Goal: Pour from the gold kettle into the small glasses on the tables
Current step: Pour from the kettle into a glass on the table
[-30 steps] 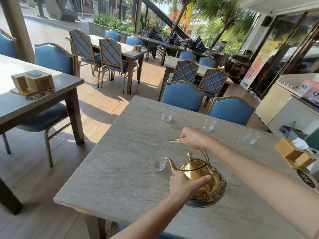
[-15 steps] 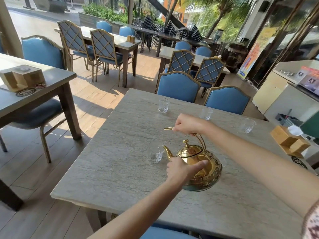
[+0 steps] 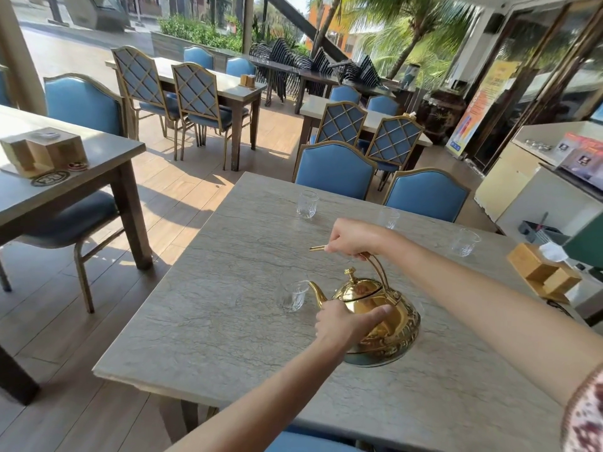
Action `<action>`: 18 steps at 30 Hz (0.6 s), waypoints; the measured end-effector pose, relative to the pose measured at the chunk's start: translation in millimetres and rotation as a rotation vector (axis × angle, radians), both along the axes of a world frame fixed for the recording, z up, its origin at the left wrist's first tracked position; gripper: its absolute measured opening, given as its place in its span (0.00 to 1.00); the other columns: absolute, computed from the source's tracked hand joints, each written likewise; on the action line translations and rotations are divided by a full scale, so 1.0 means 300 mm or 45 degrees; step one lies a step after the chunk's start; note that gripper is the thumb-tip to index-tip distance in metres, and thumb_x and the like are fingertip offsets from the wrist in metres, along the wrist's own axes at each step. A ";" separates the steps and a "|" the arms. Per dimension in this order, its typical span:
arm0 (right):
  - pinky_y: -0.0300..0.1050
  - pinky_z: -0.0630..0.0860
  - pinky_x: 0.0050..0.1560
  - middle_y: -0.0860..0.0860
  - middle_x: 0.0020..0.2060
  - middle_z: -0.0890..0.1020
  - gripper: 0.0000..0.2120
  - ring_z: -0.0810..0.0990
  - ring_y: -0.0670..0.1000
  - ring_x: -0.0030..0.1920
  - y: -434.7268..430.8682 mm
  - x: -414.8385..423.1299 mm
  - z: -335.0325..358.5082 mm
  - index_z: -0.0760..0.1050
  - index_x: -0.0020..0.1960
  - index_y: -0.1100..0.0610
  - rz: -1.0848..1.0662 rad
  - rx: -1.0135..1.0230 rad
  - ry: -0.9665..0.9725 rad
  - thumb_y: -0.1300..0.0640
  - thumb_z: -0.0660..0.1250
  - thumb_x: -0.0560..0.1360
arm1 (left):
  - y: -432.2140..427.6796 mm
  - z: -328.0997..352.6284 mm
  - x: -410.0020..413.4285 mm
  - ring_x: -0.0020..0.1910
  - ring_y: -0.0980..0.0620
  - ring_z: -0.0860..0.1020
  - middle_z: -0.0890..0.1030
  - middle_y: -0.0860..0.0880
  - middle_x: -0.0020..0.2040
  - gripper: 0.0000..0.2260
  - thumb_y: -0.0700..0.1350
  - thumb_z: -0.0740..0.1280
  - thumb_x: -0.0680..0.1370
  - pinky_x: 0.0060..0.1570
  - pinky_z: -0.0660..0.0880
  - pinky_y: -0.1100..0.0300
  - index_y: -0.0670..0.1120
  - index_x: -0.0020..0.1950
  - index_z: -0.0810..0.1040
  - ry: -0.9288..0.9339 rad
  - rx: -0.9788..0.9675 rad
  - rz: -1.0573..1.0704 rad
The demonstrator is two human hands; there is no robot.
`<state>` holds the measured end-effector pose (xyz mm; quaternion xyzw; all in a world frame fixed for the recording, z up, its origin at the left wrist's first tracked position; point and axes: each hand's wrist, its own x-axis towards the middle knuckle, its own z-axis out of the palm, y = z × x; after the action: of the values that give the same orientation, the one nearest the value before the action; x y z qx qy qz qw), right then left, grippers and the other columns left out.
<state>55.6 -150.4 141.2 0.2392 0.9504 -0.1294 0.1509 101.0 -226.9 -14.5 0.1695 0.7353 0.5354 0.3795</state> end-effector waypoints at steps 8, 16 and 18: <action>0.40 0.67 0.24 0.53 0.27 0.71 0.13 0.68 0.49 0.24 0.001 -0.002 0.011 0.73 0.38 0.61 -0.009 0.017 -0.017 0.56 0.63 0.79 | -0.024 0.048 0.005 0.62 0.33 0.83 0.85 0.34 0.58 0.67 0.85 0.66 0.35 0.64 0.80 0.39 0.36 0.56 0.84 0.044 0.032 0.005; 0.40 0.69 0.25 0.54 0.30 0.73 0.11 0.70 0.49 0.26 -0.004 -0.020 0.011 0.75 0.40 0.61 -0.038 0.042 -0.081 0.57 0.64 0.78 | -0.055 0.069 -0.002 0.51 0.43 0.85 0.87 0.37 0.53 0.53 0.77 0.72 0.45 0.52 0.81 0.50 0.37 0.54 0.85 -0.030 0.008 -0.002; 0.41 0.69 0.25 0.54 0.31 0.74 0.11 0.70 0.50 0.26 -0.004 -0.023 0.008 0.75 0.40 0.62 -0.049 0.042 -0.084 0.57 0.64 0.78 | -0.060 0.072 -0.005 0.43 0.47 0.80 0.87 0.38 0.48 0.53 0.76 0.73 0.46 0.45 0.76 0.53 0.35 0.54 0.85 -0.047 0.022 0.001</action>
<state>48.6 -151.6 143.7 0.2641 0.9421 -0.1088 0.1756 99.4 -244.8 7.0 0.1624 0.7235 0.5449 0.3914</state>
